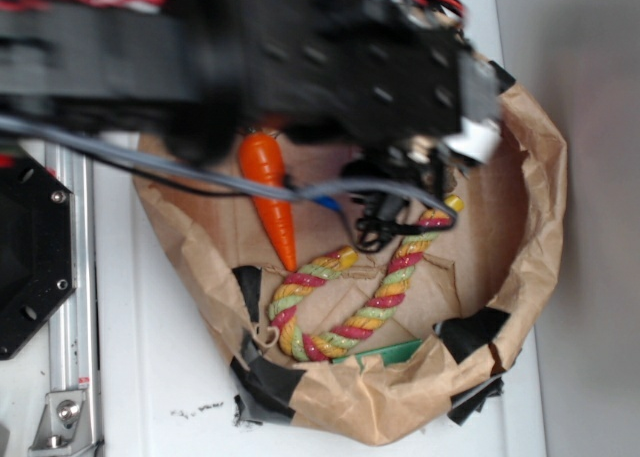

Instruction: Grab the rock.

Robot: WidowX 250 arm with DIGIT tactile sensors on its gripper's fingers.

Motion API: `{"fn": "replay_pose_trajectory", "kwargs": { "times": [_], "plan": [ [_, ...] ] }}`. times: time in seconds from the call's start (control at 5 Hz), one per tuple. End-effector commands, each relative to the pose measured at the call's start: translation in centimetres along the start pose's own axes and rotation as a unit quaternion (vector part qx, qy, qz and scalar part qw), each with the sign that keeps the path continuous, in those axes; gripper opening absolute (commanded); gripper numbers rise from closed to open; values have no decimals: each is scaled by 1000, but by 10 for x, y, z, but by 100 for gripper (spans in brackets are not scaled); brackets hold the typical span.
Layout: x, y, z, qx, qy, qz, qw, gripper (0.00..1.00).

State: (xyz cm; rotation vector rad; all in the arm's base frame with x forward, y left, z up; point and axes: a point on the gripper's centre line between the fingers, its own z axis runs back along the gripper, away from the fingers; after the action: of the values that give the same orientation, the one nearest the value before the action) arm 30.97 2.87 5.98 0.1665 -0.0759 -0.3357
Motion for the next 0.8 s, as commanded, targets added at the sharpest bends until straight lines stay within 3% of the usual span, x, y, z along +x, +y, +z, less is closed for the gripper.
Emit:
{"fn": "replay_pose_trajectory", "kwargs": {
  "times": [0.0, 0.4, 0.6],
  "plan": [
    [29, 1, -4, 19, -33, -103, 994, 100],
    [11, -3, -14, -32, -23, -107, 994, 100],
    [6, -1, -30, -37, 0, -97, 995, 100]
  ]
}}
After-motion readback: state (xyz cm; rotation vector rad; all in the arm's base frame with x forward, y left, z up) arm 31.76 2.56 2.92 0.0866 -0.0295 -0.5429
